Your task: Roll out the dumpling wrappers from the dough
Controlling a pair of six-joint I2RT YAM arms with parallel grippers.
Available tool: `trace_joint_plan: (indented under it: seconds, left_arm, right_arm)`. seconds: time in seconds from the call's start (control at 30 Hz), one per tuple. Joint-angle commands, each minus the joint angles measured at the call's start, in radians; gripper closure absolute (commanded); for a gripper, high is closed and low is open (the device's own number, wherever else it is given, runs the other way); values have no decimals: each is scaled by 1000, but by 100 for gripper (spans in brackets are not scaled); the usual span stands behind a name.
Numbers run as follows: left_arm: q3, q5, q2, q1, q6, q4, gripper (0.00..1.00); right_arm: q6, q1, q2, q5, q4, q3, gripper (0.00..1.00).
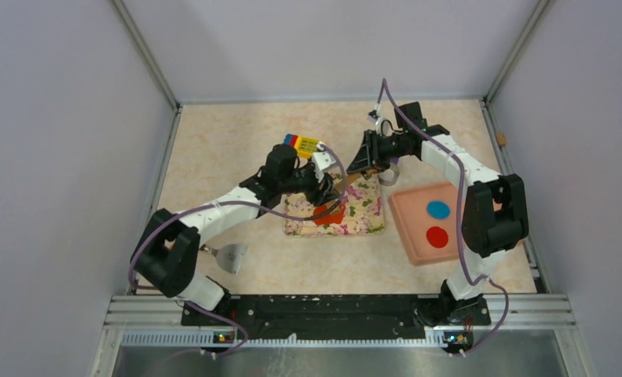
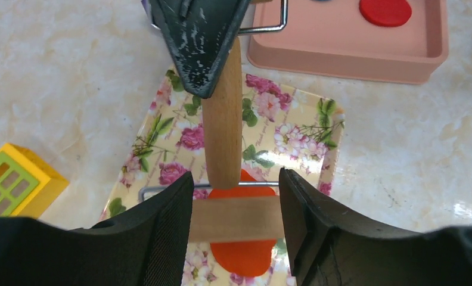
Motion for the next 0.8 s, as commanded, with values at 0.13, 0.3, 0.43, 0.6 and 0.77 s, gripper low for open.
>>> trace_joint_plan:
  seconds: [0.13, 0.3, 0.43, 0.6, 0.77]
  left_arm:
    - [117, -14, 171, -50, 121, 89, 49]
    - [132, -19, 218, -53, 139, 87, 73]
    - [117, -15, 241, -53, 134, 90, 94]
    - [76, -29, 282, -66, 79, 200, 100]
    - [98, -34, 347, -74, 42, 256, 100]
  right_arm:
    - [103, 5, -9, -96, 98, -11, 100]
    - [86, 2, -15, -75, 91, -38, 100]
    - [34, 2, -26, -14, 56, -42, 100]
    - [-1, 3, -49, 120, 37, -34, 100]
    - [-19, 8, -44, 172, 10, -38, 100]
